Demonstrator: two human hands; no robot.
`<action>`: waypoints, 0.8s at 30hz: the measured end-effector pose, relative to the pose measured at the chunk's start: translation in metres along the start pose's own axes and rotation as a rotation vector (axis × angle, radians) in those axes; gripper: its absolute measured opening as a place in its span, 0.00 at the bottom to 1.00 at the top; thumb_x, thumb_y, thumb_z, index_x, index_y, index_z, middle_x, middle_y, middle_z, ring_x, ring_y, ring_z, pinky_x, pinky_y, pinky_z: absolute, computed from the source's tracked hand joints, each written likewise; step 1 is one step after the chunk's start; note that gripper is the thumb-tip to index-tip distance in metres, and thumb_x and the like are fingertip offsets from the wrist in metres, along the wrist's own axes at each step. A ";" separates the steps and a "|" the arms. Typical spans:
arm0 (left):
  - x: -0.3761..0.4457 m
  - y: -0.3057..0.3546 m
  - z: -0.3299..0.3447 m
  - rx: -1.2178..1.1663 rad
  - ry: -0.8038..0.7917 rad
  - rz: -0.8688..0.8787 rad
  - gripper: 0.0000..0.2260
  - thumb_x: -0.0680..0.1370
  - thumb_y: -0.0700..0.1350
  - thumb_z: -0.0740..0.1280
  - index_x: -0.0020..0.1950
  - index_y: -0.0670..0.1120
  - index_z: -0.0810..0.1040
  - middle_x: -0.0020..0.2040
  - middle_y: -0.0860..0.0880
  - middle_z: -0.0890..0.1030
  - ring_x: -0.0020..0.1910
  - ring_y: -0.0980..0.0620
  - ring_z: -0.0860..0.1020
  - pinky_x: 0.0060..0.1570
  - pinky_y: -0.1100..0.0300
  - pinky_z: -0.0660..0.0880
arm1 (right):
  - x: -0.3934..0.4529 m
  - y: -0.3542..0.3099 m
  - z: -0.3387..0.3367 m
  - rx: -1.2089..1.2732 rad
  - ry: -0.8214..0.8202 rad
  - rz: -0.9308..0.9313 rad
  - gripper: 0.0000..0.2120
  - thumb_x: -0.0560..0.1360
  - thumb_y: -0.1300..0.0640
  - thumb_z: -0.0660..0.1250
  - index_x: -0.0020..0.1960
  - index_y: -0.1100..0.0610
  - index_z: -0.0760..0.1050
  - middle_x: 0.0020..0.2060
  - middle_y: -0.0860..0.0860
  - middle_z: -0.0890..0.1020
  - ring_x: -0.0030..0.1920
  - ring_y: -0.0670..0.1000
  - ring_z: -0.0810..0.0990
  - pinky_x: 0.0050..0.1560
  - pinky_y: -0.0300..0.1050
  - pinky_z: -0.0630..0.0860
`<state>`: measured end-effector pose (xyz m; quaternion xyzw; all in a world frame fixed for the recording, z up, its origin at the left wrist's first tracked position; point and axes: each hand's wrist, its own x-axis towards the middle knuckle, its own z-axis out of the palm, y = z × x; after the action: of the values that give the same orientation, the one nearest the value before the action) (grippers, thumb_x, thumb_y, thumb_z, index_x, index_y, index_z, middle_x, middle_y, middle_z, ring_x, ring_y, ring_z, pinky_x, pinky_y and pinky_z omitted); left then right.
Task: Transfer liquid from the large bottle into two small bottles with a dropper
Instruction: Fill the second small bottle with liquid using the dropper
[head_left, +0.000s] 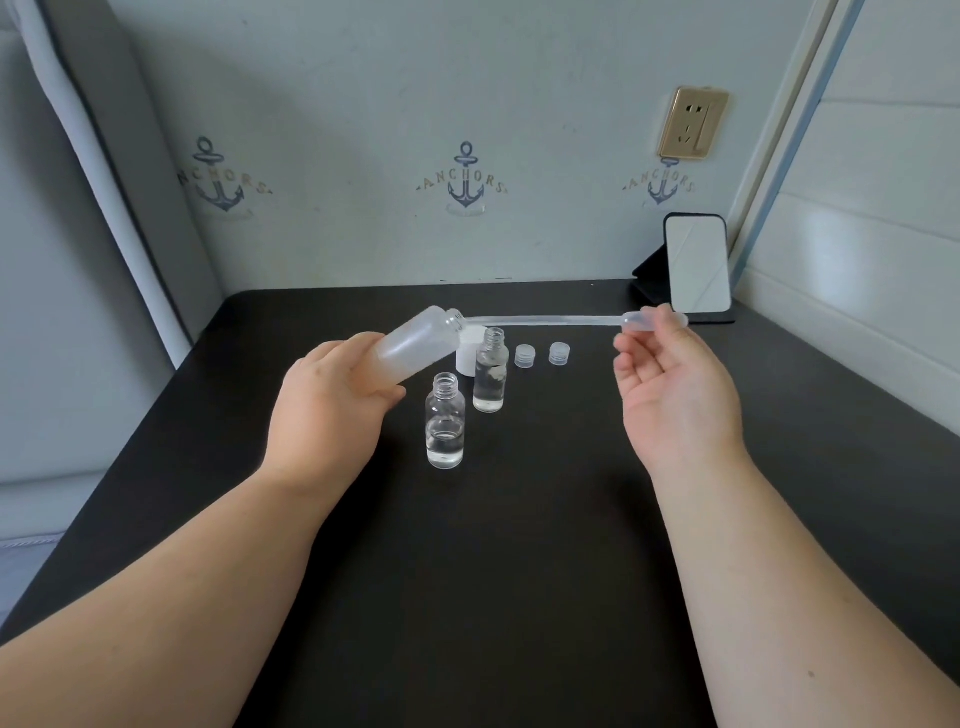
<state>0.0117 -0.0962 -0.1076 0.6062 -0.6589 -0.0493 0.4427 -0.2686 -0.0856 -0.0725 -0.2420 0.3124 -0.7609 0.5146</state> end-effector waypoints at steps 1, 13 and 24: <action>0.000 0.000 0.000 -0.020 0.007 -0.015 0.18 0.74 0.46 0.74 0.61 0.59 0.78 0.48 0.60 0.76 0.48 0.60 0.72 0.45 0.69 0.65 | 0.001 -0.001 -0.001 0.022 0.013 -0.001 0.06 0.79 0.58 0.70 0.46 0.59 0.82 0.38 0.52 0.85 0.37 0.49 0.84 0.40 0.38 0.79; -0.002 0.006 0.000 -0.217 -0.030 -0.185 0.12 0.76 0.53 0.73 0.56 0.59 0.74 0.45 0.60 0.80 0.44 0.69 0.78 0.38 0.65 0.69 | 0.006 -0.006 -0.006 0.103 0.001 0.014 0.06 0.79 0.58 0.70 0.44 0.60 0.81 0.37 0.52 0.83 0.34 0.48 0.80 0.38 0.38 0.76; -0.002 0.007 0.000 -0.283 -0.075 -0.237 0.24 0.75 0.57 0.74 0.67 0.54 0.73 0.51 0.65 0.77 0.49 0.66 0.76 0.42 0.68 0.69 | 0.007 -0.004 -0.007 0.050 -0.010 0.025 0.09 0.77 0.59 0.71 0.39 0.60 0.83 0.35 0.52 0.82 0.32 0.48 0.77 0.34 0.38 0.74</action>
<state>0.0065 -0.0932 -0.1045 0.6091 -0.5852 -0.2159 0.4898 -0.2787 -0.0892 -0.0742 -0.2288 0.2935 -0.7609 0.5315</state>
